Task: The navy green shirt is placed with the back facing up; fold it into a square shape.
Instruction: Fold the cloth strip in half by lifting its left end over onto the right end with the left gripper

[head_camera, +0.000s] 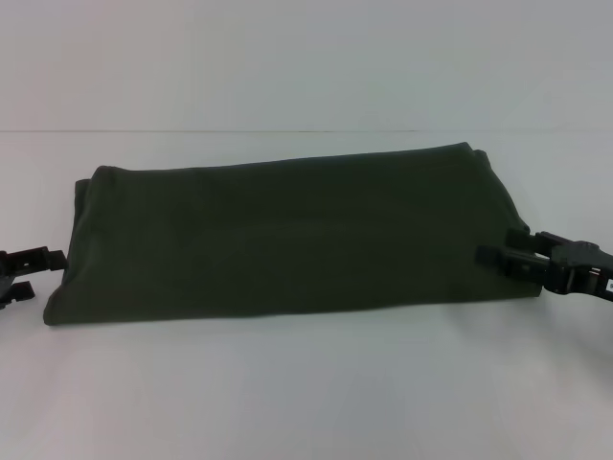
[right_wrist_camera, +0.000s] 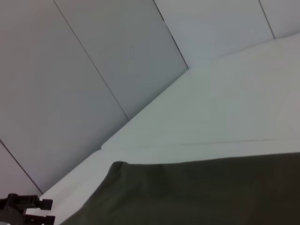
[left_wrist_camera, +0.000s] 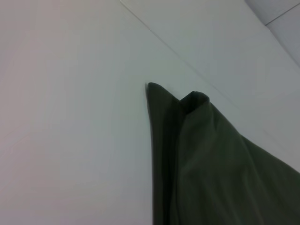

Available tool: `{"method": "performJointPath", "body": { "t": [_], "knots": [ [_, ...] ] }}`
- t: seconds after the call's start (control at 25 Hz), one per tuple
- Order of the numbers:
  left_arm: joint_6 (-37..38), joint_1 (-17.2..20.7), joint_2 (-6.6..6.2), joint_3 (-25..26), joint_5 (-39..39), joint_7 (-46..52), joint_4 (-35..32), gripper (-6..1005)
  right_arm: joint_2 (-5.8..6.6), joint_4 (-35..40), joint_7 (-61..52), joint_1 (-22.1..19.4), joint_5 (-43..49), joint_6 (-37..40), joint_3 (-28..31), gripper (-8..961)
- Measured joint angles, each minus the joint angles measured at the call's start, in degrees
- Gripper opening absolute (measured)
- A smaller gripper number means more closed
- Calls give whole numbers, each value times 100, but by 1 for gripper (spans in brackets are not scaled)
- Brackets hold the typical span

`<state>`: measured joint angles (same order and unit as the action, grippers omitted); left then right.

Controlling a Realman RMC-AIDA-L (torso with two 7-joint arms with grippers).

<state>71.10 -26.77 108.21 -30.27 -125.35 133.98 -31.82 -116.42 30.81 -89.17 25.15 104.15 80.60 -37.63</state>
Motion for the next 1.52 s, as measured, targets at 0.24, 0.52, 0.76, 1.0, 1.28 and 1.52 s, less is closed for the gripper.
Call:
{"method": "performJointPath", "body": {
  "t": [0.24, 0.52, 0.76, 1.0, 1.28, 1.52],
  "knots": [
    [-44, -198, -49, -50, -429, 208, 65, 840, -12, -58, 71, 51, 78, -81, -11, 935],
    [16, -282, -51, -183, -537, 348, 107, 838, -12, -58, 70, 82, 82, -93, -9, 935],
    [103, -344, -46, -282, -541, 388, 181, 836, -12, -60, 67, 102, 94, -95, -8, 934],
    [221, -402, -17, -287, -543, 391, 220, 834, -23, -69, 67, 122, 136, -95, -7, 933],
    [198, -406, -1, -316, -550, 393, 213, 767, -30, -74, 54, 127, 143, -92, -8, 931],
    [173, -395, 7, -407, -618, 351, 182, 598, -29, -93, 34, 125, 175, -88, -8, 930]
  ]
}}
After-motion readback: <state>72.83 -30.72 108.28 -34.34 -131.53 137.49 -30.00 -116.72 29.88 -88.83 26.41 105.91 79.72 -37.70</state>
